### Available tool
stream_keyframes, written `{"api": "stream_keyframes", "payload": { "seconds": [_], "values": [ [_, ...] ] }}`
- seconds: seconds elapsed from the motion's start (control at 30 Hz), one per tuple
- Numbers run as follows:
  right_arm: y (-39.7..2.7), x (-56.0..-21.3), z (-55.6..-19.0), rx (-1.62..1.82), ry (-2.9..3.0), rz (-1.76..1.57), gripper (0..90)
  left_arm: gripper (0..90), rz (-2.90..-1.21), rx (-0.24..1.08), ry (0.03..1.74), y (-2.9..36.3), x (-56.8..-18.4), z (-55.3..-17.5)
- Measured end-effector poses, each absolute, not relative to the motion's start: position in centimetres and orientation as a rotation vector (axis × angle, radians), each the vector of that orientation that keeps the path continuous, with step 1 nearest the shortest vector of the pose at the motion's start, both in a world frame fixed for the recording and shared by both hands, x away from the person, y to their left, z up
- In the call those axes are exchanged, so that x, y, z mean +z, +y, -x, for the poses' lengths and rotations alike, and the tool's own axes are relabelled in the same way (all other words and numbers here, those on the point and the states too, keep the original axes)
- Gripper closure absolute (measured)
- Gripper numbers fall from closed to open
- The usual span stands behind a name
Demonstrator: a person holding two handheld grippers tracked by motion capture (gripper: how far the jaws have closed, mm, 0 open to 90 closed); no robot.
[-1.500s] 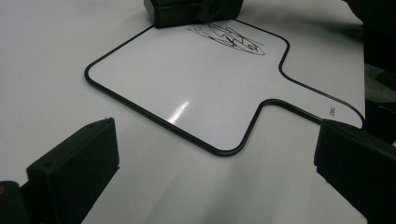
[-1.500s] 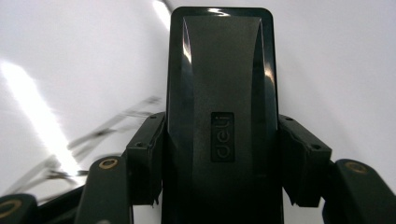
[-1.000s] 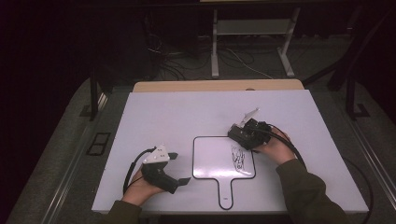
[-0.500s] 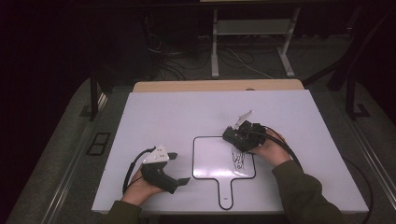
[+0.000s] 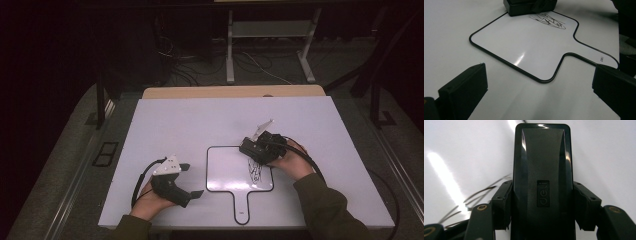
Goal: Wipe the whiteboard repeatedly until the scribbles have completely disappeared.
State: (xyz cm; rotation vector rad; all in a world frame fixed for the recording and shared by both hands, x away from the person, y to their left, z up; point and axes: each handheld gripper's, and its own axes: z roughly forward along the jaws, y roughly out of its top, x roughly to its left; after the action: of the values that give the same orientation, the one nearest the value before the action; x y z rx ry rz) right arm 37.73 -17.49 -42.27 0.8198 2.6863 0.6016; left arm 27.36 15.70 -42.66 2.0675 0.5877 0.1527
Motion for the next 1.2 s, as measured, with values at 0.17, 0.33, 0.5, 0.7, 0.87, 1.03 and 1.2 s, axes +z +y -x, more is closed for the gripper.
{"api": "stream_keyframes", "payload": {
  "seconds": [0.17, 0.33, 0.5, 0.7, 0.87, 1.03, 1.2],
  "values": [
    [-16.8, -42.2, -36.4, 0.603, 2.707, -0.767, 38.8, 0.0, -2.067, 0.152, 0.588, 15.7, -42.7, -27.3],
    [-16.4, -42.2, -35.1, 0.616, 2.737, -0.725, 38.8, 0.0, -2.065, 0.153, 0.587, 15.6, -42.6, -27.3],
    [-16.5, -42.2, -34.9, 0.606, 2.743, -0.713, 38.7, 0.0, -2.065, 0.155, 0.587, 15.7, -42.6, -27.3],
    [-18.3, -42.3, -36.5, 0.619, 2.713, -0.824, 38.7, 0.0, -2.066, 0.153, 0.588, 15.7, -42.6, -27.3],
    [-19.1, -42.3, -36.8, 0.615, 2.701, -0.85, 38.7, 0.0, -2.067, 0.151, 0.587, 15.6, -42.7, -27.3],
    [-18.5, -42.2, -35.9, 0.607, 2.72, -0.797, 38.7, 0.0, -2.066, 0.152, 0.589, 15.7, -42.6, -27.3],
    [-17.9, -42.2, -34.6, 0.615, 2.754, -0.739, 38.7, 0.0, -2.066, 0.152, 0.589, 15.6, -42.6, -27.3]
  ]
}}
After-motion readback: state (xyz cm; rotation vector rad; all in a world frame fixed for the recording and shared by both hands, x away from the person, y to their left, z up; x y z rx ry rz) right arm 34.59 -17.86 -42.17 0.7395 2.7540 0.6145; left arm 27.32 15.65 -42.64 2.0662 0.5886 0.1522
